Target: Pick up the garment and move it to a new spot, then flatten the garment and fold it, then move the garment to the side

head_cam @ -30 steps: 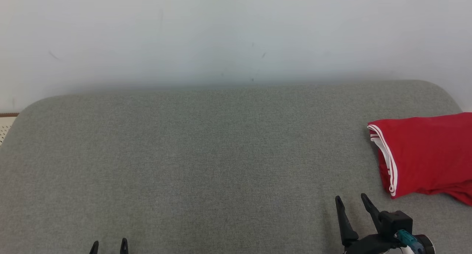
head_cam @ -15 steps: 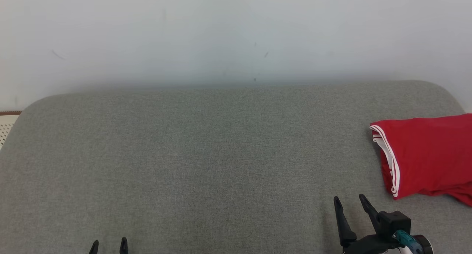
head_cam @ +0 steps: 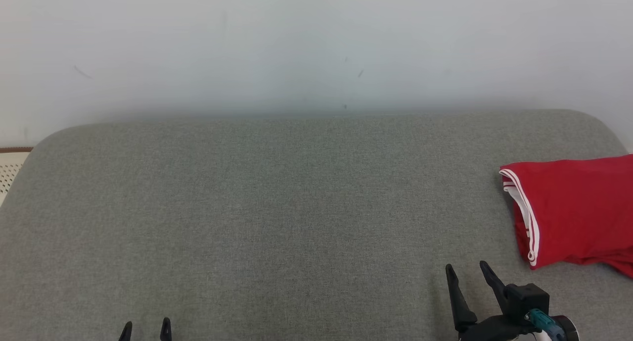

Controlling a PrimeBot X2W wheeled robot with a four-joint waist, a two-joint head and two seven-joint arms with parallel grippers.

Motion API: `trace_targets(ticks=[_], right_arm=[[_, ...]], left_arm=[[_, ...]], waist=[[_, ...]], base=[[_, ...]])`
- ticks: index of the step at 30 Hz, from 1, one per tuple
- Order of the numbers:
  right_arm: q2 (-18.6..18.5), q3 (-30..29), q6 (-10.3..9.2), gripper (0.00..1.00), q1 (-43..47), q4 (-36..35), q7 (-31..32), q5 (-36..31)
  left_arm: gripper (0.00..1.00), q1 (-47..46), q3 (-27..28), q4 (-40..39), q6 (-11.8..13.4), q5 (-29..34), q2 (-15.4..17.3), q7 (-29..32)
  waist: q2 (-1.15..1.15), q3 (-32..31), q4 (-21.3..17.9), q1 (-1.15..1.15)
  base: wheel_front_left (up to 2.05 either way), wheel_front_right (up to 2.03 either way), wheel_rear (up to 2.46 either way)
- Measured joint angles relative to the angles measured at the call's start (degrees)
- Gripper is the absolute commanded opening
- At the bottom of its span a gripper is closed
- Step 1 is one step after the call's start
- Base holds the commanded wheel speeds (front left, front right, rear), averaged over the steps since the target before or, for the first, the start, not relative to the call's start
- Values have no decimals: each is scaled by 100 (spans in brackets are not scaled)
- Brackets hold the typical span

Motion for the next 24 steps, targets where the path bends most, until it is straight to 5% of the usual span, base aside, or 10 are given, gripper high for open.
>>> trace_targets(ticks=[19,20,24], right_arm=[[38,-49,0,100,-3,-4,0,-20],[40,-48,0,0,12,11,0,-19],[57,-60,0,0,152,174,26,14]], left_arm=[[100,-23,-14,-15,-160,-126,4,0],[0,-15,-14,-4,-176,-129,-1,0],[0,52,-2,183,-177,-156,-41,43]], waist=[[0,1,70,0],[0,1,74,0],[0,1,77,0]], base=[[0,0,0],[0,0,0],[0,0,0]])
